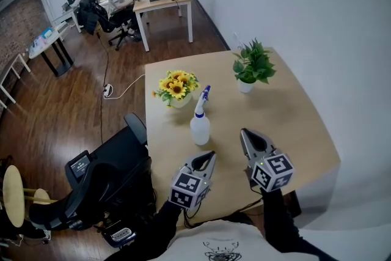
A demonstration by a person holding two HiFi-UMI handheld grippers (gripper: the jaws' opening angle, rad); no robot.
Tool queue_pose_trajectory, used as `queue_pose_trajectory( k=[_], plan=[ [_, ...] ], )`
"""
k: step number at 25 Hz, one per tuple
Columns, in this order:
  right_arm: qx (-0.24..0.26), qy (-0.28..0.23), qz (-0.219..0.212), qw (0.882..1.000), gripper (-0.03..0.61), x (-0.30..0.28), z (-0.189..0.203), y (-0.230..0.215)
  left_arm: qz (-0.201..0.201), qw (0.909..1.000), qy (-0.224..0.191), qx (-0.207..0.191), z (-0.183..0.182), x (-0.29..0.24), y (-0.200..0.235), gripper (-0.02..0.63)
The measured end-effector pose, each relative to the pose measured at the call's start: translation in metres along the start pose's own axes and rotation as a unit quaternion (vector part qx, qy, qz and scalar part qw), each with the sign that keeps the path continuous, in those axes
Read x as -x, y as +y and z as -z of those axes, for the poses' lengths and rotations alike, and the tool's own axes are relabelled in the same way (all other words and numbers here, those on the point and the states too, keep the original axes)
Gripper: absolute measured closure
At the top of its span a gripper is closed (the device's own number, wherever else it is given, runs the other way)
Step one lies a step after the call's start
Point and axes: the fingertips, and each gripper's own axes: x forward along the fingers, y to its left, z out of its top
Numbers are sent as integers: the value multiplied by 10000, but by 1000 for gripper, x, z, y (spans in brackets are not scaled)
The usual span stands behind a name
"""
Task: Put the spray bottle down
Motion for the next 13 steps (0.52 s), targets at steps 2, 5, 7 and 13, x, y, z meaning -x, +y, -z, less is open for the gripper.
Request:
queue_pose_trajectory(
  k=[2,5,7,13],
  plan=[
    [21,10,-2,10000,600,0,-1,0,-5,10000,8,25,0,-1,1,621],
    [43,28,-3,10000,600,-1,-1,0,-2,10000,9,46,0,-1,1,621],
    [60,40,-12,10000,600,-2,-1,0,-3,10000,3,48,0,-1,2,621],
    [98,60,-53,9999,600,-5,-1,2,-8,10000,2,36,0,-2,3,621]
  ],
)
